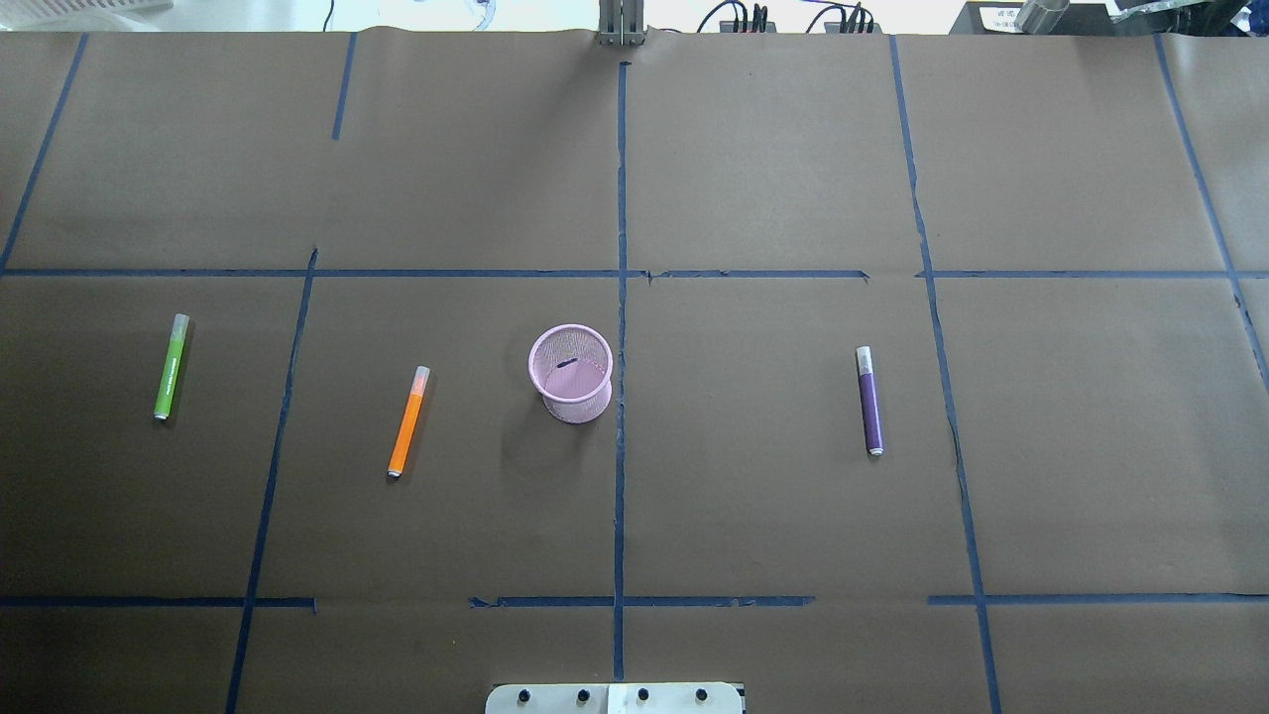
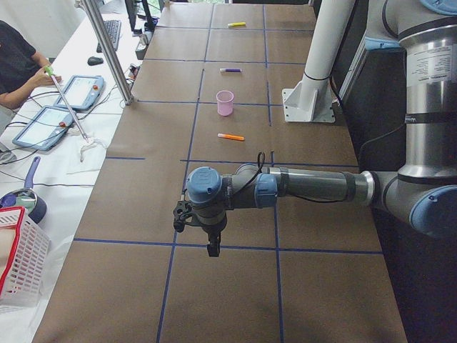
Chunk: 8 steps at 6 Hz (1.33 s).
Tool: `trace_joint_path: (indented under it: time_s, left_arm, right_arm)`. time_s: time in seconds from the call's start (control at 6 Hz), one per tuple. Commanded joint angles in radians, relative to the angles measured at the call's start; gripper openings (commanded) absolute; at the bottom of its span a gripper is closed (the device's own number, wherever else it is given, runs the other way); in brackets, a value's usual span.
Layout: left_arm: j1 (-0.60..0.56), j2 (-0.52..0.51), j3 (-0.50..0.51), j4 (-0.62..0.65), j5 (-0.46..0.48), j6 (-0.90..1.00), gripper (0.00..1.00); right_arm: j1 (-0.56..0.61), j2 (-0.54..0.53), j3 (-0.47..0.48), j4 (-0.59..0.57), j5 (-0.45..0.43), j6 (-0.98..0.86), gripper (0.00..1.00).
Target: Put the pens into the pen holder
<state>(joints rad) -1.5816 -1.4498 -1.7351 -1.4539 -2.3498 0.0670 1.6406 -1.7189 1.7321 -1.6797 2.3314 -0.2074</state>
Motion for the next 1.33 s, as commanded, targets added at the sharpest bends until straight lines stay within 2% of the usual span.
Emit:
trace_joint_path:
  time_s: [0.0,0.83,1.17]
  left_arm:
    - [0.000,0.000,-0.004,0.000,-0.003,-0.001,1.00]
    - [0.000,-0.001,0.002,-0.003,-0.006,-0.007,1.00]
    - [0.005,-0.001,0.009,-0.003,-0.115,-0.004,1.00]
  right_arm:
    - [-0.008,-0.010,0.003,0.002,0.000,-0.004,1.00]
    - [-0.022,-0.008,0.004,0.002,0.006,0.005,1.00]
    - [-0.042,-0.008,0.006,0.003,0.005,0.002,1.00]
